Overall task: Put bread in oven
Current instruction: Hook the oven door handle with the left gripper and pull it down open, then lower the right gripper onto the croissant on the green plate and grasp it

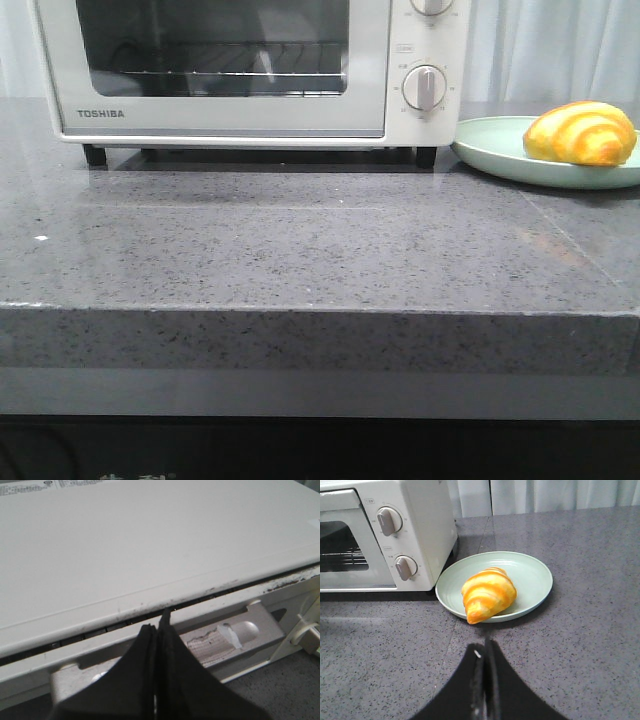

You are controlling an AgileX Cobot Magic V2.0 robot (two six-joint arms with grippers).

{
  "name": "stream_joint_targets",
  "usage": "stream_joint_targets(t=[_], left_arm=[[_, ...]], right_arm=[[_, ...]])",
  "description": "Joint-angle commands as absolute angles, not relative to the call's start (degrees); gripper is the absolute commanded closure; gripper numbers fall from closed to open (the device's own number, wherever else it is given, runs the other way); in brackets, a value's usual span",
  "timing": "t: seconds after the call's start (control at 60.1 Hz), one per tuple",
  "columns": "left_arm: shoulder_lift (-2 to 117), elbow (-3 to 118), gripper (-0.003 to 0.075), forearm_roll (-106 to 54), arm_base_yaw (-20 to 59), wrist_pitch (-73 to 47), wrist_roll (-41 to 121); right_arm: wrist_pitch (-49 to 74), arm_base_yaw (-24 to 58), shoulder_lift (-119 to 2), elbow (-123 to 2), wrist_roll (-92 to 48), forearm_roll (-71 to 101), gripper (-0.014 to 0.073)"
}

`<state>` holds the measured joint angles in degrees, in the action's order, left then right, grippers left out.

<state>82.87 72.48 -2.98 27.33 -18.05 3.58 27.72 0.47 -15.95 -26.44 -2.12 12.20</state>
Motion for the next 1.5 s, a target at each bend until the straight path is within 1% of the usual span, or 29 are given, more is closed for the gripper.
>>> stream_joint_targets(t=[0.0,0.15,0.483,0.633,0.749,0.866,0.982,1.149,1.299,1.482], left_arm=[[80.4,73.7,0.0741,-3.3,29.3,-24.9,3.5],[78.2,71.2,0.0741,-3.5,33.5,-27.3,3.5],[73.1,56.9,0.0741,-8.7,41.4,-26.7,3.3],[71.3,51.7,0.0741,-9.2,42.6,-24.0,2.9],[68.8,50.8,0.0741,-8.6,42.0,-23.3,2.9],[64.2,50.8,0.0741,-8.6,38.6,-20.3,1.4],[59.0,49.9,0.0741,-8.1,31.4,-19.1,0.8],[48.6,43.2,0.0741,-5.3,20.0,-14.4,0.8],[38.1,36.2,0.0741,-3.4,11.1,-13.9,0.8],[26.7,29.8,0.0741,-1.8,5.9,-14.5,0.8]], right_arm=[[22.8,0.2,-16.9,-28.4,-2.3,12.6,0.0658],[22.8,0.2,-16.9,-28.4,-2.3,12.6,0.0658],[22.9,0.2,-16.9,-28.4,-2.3,12.6,0.0658],[22.9,0.2,-16.9,-28.4,-2.4,12.4,0.0659],[22.8,0.2,-16.9,-28.4,-2.4,12.5,0.0659],[22.9,0.2,-16.9,-28.4,-2.4,12.5,0.0659],[23.7,0.2,-16.9,-28.4,-2.4,12.5,0.0659],[25.3,0.2,-18.1,-28.5,-1.8,12.8,0.0659],[27.1,0.2,-22.6,-28.5,3.6,12.9,0.0659],[27.8,0.2,-30.5,-30.6,6.4,12.9,0.0659]])
